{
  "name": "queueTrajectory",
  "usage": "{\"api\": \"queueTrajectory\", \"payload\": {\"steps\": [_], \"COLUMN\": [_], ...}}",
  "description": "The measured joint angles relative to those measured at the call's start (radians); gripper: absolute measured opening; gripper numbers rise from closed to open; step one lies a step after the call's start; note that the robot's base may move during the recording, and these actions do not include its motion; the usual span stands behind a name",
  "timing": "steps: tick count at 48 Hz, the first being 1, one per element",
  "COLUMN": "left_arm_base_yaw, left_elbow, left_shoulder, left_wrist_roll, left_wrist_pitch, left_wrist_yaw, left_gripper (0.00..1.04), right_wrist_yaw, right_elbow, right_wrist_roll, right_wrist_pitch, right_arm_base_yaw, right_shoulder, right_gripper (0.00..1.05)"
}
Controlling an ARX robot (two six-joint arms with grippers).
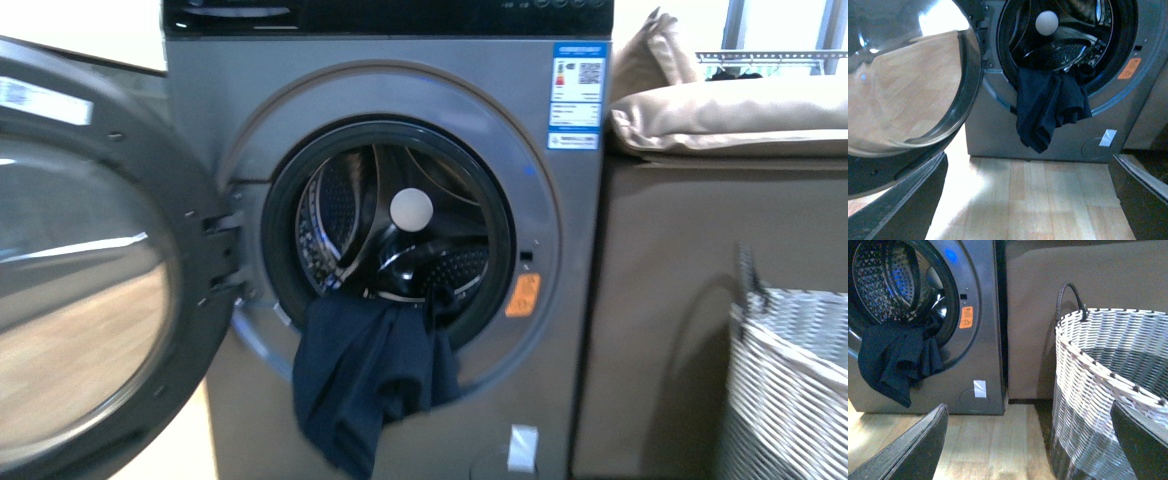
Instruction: Collect clothes from washing machine
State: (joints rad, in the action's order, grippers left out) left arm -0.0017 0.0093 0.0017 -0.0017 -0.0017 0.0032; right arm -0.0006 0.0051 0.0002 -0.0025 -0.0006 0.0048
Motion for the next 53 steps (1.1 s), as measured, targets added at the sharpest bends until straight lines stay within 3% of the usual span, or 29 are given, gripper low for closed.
{"api": "queueTrajectory", "payload": {"steps": [53], "left_arm_base_yaw": [0.000], "left_elbow": [0.000], "left_shoulder": [0.000], "left_wrist_roll": [0.000], "left_wrist_pitch": [0.000], "left_wrist_yaw": [-0.003], "left_gripper": [0.98], "right_wrist_yaw": [-0.001], "right_elbow": [0.000], "right_wrist_roll": [0.000], "right_wrist_pitch": [0.000], "right_arm_base_yaw": [0.000], "right_shoulder": [0.000], "right_gripper": [0.97]}}
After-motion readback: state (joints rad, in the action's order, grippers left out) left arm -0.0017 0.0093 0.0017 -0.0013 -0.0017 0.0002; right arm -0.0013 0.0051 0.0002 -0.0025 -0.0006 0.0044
